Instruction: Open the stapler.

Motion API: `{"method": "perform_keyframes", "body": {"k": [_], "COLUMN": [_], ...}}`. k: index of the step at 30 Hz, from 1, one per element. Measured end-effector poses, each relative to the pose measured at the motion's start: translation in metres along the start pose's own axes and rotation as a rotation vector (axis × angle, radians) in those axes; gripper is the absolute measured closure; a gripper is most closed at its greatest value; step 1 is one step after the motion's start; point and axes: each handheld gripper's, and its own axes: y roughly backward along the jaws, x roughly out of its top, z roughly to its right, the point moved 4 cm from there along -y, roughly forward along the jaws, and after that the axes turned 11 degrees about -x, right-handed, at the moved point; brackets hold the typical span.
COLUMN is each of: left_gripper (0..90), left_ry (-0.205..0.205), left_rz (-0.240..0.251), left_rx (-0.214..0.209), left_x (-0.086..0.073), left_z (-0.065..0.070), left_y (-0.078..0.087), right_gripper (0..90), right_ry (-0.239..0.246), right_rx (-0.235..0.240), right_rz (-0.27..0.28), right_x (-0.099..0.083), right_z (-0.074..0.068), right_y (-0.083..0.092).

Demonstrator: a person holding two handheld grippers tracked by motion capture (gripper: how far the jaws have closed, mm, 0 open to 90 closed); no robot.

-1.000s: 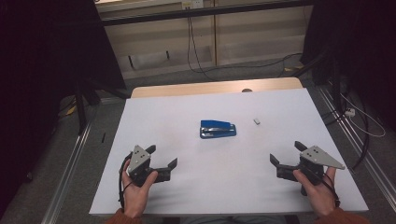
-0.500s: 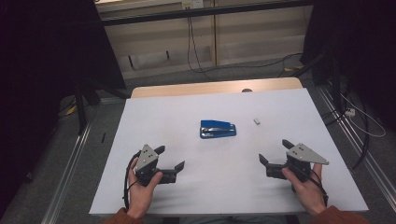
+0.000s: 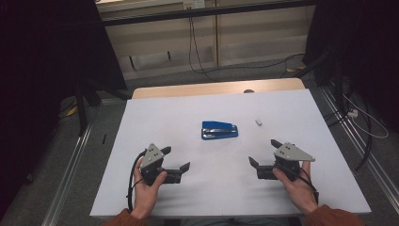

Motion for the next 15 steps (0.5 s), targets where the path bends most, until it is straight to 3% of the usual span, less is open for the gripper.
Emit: {"method": "perform_keyframes", "body": {"k": [3, 8, 10, 12, 15], "left_gripper": [7.2, 7.2, 7.2, 7.3, 7.3], "left_ry": [0.010, -0.009, -0.028, -0.039, -0.042], "left_rz": [0.005, -0.001, -0.018, -0.042, -0.046], "left_rx": [0.008, 0.009, 0.012, 0.043, 0.042], "left_x": [0.000, 0.001, 0.001, 0.000, 0.001], "left_z": [-0.002, -0.003, -0.003, -0.004, -0.006], "left_y": [-0.001, -0.005, -0.008, -0.011, -0.014], "right_gripper": [2.0, 2.2, 2.0, 2.0, 1.8], "right_ry": [0.006, 0.017, 0.021, 0.015, 0.019], "right_rx": [0.016, 0.042, 0.047, 0.051, 0.053], "right_rz": [-0.008, -0.012, -0.004, 0.006, 0.018], "right_x": [0.000, 0.002, 0.006, 0.011, 0.016], "right_z": [-0.005, -0.013, -0.015, -0.016, -0.019], "right_y": [-0.005, -0.011, -0.013, -0.015, -0.019]}}
